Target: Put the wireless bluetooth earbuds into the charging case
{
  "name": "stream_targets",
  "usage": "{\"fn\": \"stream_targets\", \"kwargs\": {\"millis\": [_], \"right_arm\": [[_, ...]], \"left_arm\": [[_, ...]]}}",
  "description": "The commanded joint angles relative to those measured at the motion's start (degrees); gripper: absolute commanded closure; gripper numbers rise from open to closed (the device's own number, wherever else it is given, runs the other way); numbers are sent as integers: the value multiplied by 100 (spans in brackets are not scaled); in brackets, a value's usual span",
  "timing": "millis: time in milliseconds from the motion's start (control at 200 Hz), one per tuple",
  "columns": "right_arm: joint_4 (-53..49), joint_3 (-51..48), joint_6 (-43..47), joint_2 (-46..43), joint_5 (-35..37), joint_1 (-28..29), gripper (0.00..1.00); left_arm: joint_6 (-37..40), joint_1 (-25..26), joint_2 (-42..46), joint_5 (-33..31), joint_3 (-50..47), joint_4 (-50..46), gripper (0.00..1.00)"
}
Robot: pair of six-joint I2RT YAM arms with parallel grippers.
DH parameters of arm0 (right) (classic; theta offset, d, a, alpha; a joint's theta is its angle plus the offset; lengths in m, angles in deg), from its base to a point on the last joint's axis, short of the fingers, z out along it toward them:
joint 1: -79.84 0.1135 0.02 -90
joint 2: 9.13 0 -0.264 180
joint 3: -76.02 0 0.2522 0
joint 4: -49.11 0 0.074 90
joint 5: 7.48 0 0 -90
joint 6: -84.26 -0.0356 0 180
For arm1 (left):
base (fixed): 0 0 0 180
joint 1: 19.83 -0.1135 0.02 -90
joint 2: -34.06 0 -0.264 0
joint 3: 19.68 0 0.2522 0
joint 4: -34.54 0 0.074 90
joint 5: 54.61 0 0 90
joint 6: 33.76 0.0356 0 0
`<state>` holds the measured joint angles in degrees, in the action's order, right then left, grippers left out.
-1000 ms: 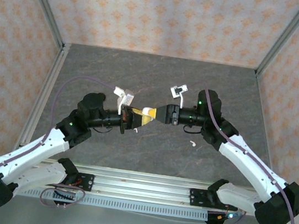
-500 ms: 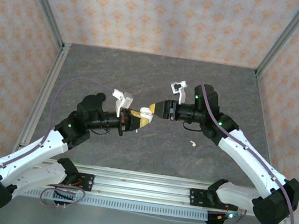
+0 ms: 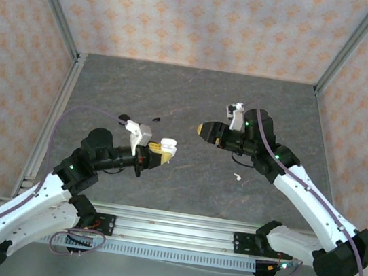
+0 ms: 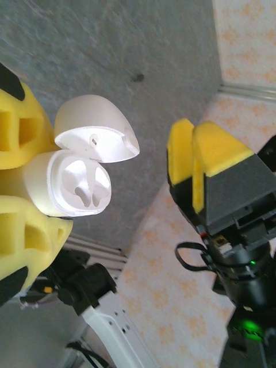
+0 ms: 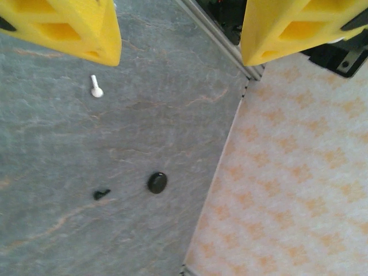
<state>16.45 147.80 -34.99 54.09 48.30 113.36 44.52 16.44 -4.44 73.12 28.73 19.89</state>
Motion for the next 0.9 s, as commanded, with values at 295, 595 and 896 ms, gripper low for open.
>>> {"fn": "stream_targets", "kwargs": {"millis": [295,595,896], "right_arm": [[-1585,1173,516,2731,1066,1034,49],[-3104,3540,1531,5237,1380,1549,53],[-3625,4647,1707,6303,1581,1763,54]], "left_arm": [[918,27,1985,-1198,-192,-2041,100],[836,29,3285,-1646,-824,-2407,100],[987,31,3530,-1765,-917,-2407,100]]}}
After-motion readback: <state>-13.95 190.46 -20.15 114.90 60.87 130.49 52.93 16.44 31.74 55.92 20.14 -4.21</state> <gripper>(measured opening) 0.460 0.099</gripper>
